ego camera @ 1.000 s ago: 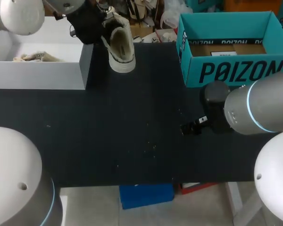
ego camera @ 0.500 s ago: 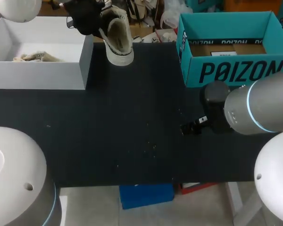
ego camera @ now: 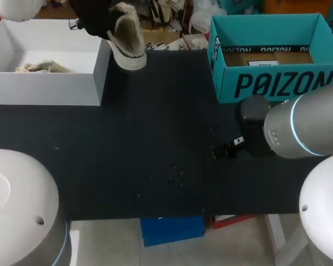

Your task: Take the shoe out of the shoebox, open the shoe tongue, remove and reinsert the insole, then place the shoe into the shoebox

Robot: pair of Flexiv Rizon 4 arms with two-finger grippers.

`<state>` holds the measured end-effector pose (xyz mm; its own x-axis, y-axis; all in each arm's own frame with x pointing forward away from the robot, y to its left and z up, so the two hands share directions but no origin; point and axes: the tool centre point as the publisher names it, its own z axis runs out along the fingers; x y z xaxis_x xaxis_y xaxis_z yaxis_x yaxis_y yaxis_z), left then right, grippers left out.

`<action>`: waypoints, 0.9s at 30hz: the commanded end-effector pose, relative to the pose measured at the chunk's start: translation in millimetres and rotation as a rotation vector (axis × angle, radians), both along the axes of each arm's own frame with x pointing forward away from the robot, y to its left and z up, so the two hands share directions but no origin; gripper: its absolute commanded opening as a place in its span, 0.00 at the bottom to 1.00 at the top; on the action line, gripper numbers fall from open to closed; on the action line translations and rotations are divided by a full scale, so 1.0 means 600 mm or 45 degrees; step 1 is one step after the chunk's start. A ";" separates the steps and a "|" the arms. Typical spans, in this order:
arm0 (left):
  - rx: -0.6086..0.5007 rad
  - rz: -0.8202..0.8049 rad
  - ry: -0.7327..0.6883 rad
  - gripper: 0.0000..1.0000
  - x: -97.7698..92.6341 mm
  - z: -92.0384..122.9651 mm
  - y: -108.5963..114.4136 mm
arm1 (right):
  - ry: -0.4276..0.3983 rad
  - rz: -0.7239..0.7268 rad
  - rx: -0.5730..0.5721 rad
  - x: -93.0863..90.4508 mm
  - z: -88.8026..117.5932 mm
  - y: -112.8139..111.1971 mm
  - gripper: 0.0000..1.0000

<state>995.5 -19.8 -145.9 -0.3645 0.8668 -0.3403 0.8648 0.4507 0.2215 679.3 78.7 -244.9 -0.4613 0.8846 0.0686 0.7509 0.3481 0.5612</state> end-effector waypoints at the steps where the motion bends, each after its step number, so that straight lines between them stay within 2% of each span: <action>1: 0.086 0.558 0.086 0.00 0.027 -0.021 0.043 | -0.001 -0.002 -0.003 0.000 -0.001 0.003 1.00; 6: 0.062 0.874 0.129 0.00 0.058 -0.057 0.118 | -0.001 -0.002 -0.003 0.000 -0.001 0.003 1.00; 11: 0.033 1.123 0.015 0.00 0.091 -0.080 0.192 | -0.001 -0.002 -0.003 0.000 -0.001 0.003 1.00; 18: -0.022 1.412 0.054 0.00 0.158 -0.100 0.304 | -0.001 -0.002 -0.003 0.000 -0.001 0.003 1.00; 23: -0.042 1.571 0.068 0.00 0.195 -0.122 0.358 | -0.001 -0.002 -0.003 0.000 -0.001 0.003 1.00; 27: -0.054 1.618 0.071 0.00 0.218 -0.136 0.380 | -0.001 -0.002 -0.003 0.000 -0.001 0.003 1.00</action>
<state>1108.2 208.7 -221.6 -0.9186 0.2285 -0.3224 0.1724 0.9659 0.1934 679.3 78.7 -245.0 -0.4613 0.8846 0.0686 0.7509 0.3481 0.5612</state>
